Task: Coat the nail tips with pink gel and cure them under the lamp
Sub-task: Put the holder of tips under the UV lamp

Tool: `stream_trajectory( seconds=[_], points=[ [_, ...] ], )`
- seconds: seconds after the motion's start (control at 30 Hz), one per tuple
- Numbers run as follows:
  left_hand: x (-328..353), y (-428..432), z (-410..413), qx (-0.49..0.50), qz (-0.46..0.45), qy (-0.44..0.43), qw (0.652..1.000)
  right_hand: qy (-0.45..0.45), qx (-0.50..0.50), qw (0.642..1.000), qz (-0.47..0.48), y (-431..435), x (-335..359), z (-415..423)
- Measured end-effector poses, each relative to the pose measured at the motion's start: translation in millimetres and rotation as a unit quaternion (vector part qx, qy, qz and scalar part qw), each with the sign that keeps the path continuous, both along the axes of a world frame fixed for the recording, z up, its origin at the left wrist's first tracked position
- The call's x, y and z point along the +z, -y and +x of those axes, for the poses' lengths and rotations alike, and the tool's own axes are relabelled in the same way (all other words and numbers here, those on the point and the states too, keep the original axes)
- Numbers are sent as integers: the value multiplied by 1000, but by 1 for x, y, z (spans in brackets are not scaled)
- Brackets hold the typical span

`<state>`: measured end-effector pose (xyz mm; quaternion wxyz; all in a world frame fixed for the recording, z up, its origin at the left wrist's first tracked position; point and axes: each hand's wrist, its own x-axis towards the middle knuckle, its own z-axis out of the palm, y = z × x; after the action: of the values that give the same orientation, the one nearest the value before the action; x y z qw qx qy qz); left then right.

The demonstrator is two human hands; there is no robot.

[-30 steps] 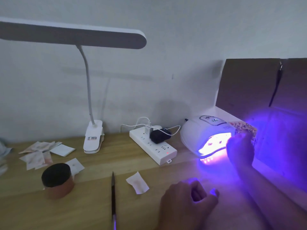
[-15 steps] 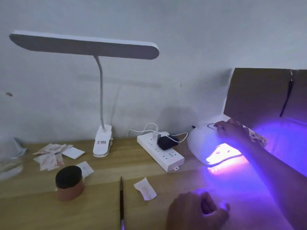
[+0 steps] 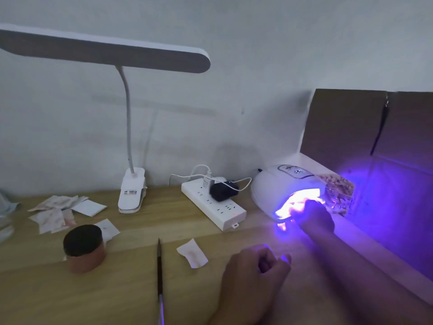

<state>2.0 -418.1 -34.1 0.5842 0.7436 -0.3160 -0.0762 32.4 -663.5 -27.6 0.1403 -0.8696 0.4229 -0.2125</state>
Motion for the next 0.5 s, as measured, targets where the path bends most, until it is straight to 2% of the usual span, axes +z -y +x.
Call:
stream_trajectory(
  seconds=[0.1, 0.23, 0.33, 0.5],
  points=[
    [-2, 0, 5, -6, -25, 11, 1000, -6, -47, 999, 4, -1, 2, 14],
    [-2, -1, 7, -4, -30, 28, 999, 59, -40, 997, 30, -8, 9, 1],
    [0, -2, 6, -7, -26, 3, 1000, 81, -41, 995, 45, -14, 9, -42],
    [-1, -3, -1, -10, 3, 0, 1000, 59, -61, 996, -3, -19, 8, -122]
  ],
)
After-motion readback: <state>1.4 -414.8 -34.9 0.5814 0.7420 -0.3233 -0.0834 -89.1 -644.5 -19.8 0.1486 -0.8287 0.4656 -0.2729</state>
